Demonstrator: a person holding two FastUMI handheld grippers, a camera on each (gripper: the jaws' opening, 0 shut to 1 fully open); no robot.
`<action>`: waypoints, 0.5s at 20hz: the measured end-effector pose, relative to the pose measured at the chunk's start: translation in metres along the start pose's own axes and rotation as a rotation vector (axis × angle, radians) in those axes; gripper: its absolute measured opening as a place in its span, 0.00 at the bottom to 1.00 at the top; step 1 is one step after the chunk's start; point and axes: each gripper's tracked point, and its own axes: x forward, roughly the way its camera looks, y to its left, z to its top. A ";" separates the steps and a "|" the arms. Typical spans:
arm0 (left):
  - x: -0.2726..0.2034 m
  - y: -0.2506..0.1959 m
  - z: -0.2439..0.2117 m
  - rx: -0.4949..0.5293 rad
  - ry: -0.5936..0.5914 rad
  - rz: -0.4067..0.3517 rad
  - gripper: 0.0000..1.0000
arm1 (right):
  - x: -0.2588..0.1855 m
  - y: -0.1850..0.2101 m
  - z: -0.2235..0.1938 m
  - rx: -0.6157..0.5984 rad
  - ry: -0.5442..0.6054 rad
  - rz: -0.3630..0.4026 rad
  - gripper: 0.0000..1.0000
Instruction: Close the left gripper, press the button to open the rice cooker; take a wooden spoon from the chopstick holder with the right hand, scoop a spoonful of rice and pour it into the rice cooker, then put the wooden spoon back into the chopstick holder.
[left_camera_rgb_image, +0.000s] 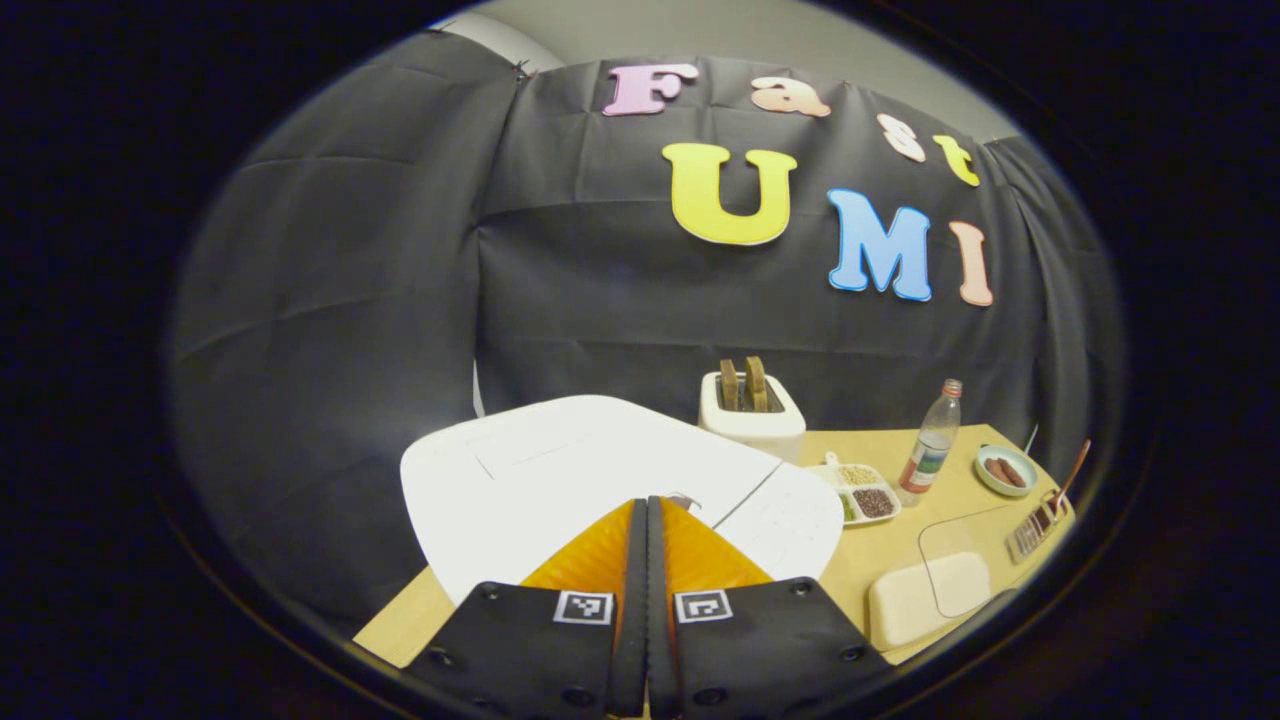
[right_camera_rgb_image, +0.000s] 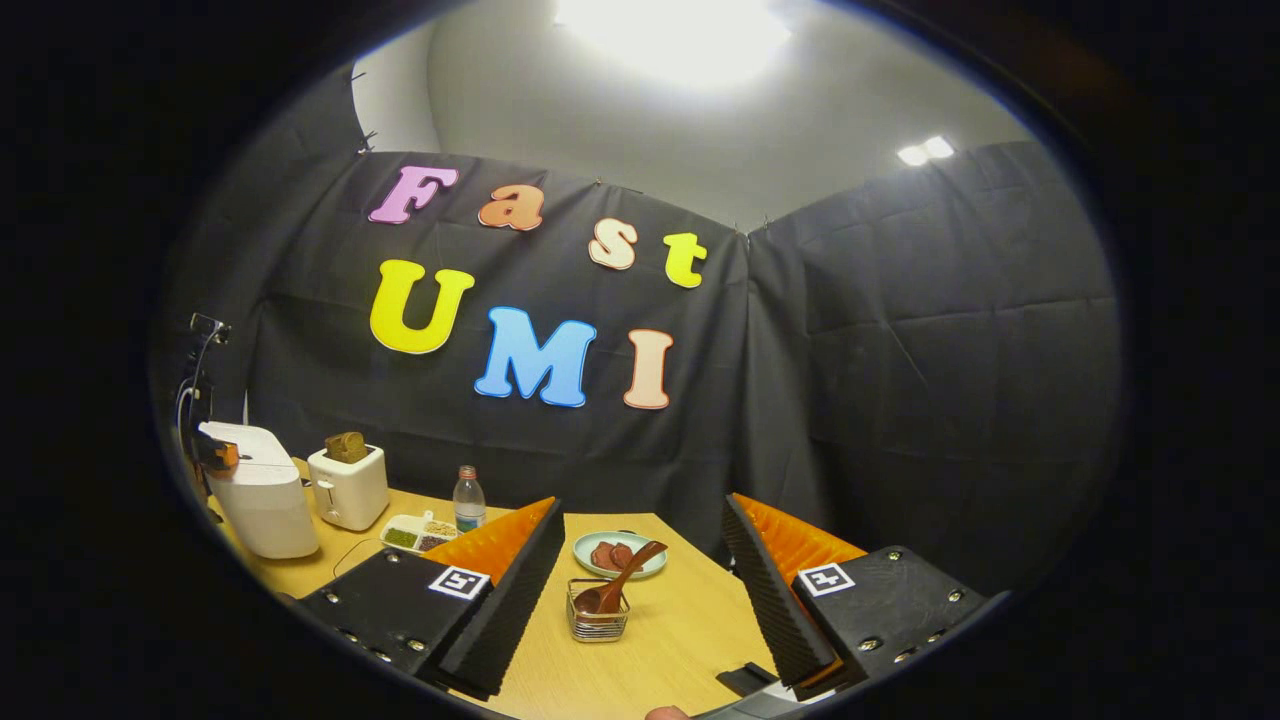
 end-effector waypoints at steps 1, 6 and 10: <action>-0.003 0.002 0.007 0.000 -0.017 0.006 0.09 | 0.003 0.000 0.001 -0.005 -0.008 0.008 0.96; -0.032 0.015 0.071 0.031 -0.161 0.083 0.09 | 0.028 -0.004 0.009 0.015 -0.027 0.058 0.96; -0.062 0.010 0.114 0.018 -0.248 0.111 0.08 | 0.050 -0.012 0.012 0.042 -0.050 0.090 0.96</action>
